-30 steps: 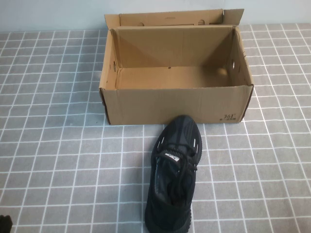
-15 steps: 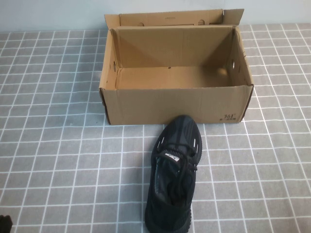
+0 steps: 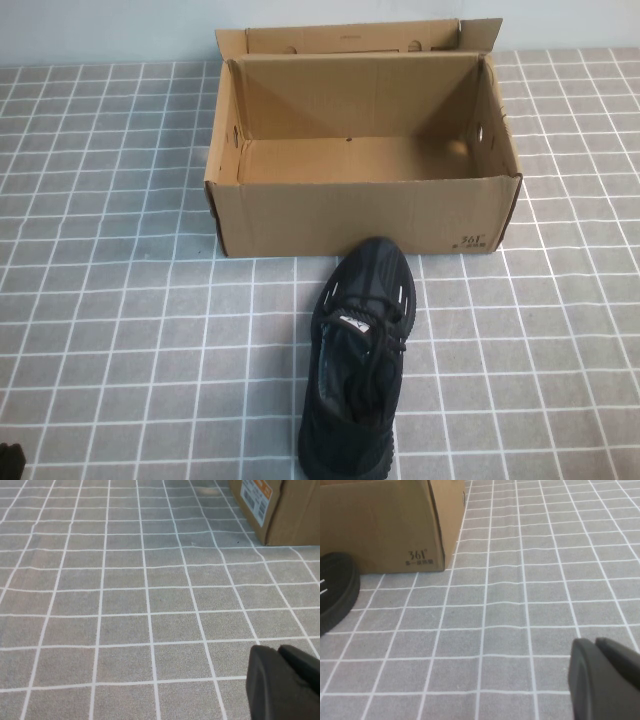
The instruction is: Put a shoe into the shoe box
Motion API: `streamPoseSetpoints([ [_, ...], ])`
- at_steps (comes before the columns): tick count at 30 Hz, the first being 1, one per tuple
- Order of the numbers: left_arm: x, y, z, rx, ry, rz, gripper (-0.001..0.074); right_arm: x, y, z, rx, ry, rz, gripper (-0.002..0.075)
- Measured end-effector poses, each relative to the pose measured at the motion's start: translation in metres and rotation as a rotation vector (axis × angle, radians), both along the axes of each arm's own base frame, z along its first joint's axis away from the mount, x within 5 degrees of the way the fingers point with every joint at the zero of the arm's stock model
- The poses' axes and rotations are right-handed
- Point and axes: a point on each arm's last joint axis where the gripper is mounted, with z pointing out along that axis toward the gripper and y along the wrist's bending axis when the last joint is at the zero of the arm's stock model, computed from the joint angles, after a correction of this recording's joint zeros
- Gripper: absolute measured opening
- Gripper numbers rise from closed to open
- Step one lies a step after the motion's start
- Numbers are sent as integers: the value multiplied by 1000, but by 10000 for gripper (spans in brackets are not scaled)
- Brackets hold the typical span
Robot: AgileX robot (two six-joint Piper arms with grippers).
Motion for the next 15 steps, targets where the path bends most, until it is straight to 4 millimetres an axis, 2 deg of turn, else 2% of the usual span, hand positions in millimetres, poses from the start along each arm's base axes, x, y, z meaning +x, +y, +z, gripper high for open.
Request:
streamPoseSetpoints([
  [8, 0, 0, 0, 0, 0, 0, -1, 1, -1, 6, 30, -61, -15, -16],
  [15, 0, 0, 0, 0, 0, 0, -1, 3, -3, 22, 268, -213, -73, -16],
])
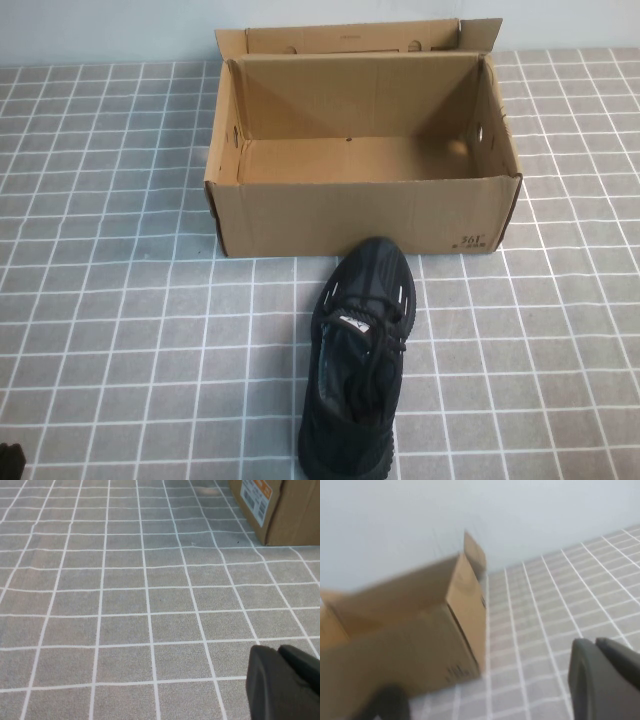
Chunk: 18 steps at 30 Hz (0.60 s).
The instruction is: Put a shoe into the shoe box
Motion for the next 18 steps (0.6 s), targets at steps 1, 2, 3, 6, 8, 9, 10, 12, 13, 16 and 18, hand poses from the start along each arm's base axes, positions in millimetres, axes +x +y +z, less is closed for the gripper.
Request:
streamPoseSetpoints([
  [1, 0, 0, 0, 0, 0, 0, -1, 0, 0, 2, 53, -13, -6, -16],
  [2, 0, 0, 0, 0, 0, 0, -1, 0, -1, 3, 103, -20, -9, -16],
  [3, 0, 0, 0, 0, 0, 0, -1, 0, -1, 3, 136, -24, -11, -17],
  [6, 0, 0, 0, 0, 1, 0, -1, 0, -1, 4, 228, -25, -11, -16],
  [8, 0, 0, 0, 0, 1, 0, -1, 0, -1, 4, 294, -17, -5, -16],
  [9, 0, 0, 0, 0, 1, 0, -1, 0, 0, 4, 322, -8, 2, -17],
  [10, 0, 0, 0, 0, 1, 0, -1, 0, 2, 3, 356, 11, 17, -16],
  [12, 0, 0, 0, 0, 1, 0, -1, -1, 7, 1, 388, 61, 68, -16],
  [13, 0, 0, 0, 0, 1, 0, -1, -3, 11, 5, 389, 88, 111, -16],
  [16, 0, 0, 0, 0, 1, 0, -1, -8, 23, 27, 354, 175, 238, -16],
  [18, 0, 0, 0, 0, 1, 0, -1, -6, 30, 44, 288, 268, 304, -16],
])
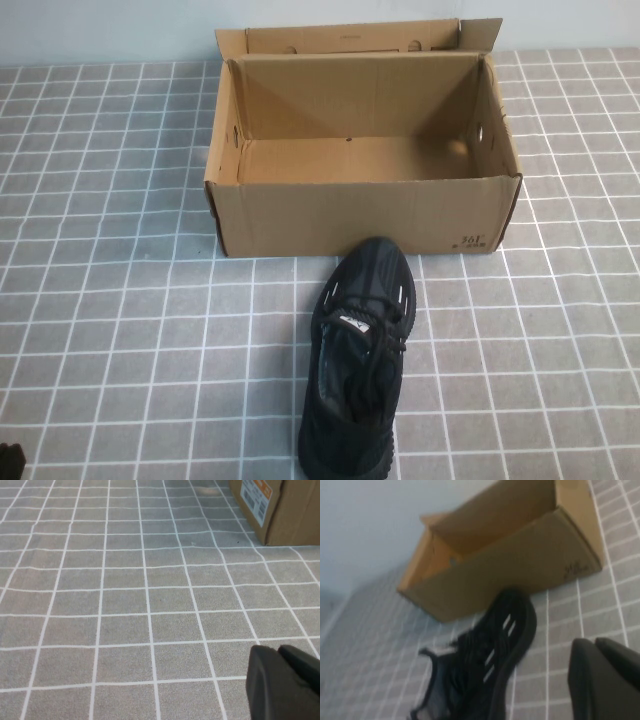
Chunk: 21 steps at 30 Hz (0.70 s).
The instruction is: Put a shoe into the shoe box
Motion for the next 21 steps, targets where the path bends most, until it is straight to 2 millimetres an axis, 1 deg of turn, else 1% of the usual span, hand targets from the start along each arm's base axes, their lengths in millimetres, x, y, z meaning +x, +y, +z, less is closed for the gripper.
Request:
streamPoseSetpoints([
  [3, 0, 0, 0, 0, 0, 0, -1, 9, 8, 27, -150, 116, 142, -16],
  [6, 0, 0, 0, 0, 0, 0, -1, 28, 13, 44, -285, 253, 272, -16],
  [8, 0, 0, 0, 0, 0, 0, -1, 46, 14, 52, -364, 330, 342, -16],
  [10, 0, 0, 0, 0, 0, 0, -1, 67, 15, 57, -412, 392, 398, -16],
  [13, 0, 0, 0, 0, 0, 0, -1, 98, 19, 64, -462, 429, 466, -16],
  [15, 0, 0, 0, 0, 0, 0, -1, 115, 25, 66, -487, 442, 515, -16],
  [18, 0, 0, 0, 0, 0, 0, -1, 136, 47, 67, -545, 453, 625, -16],
  [21, 0, 0, 0, 0, 0, 0, -1, 150, 77, 69, -625, 432, 748, -16],
])
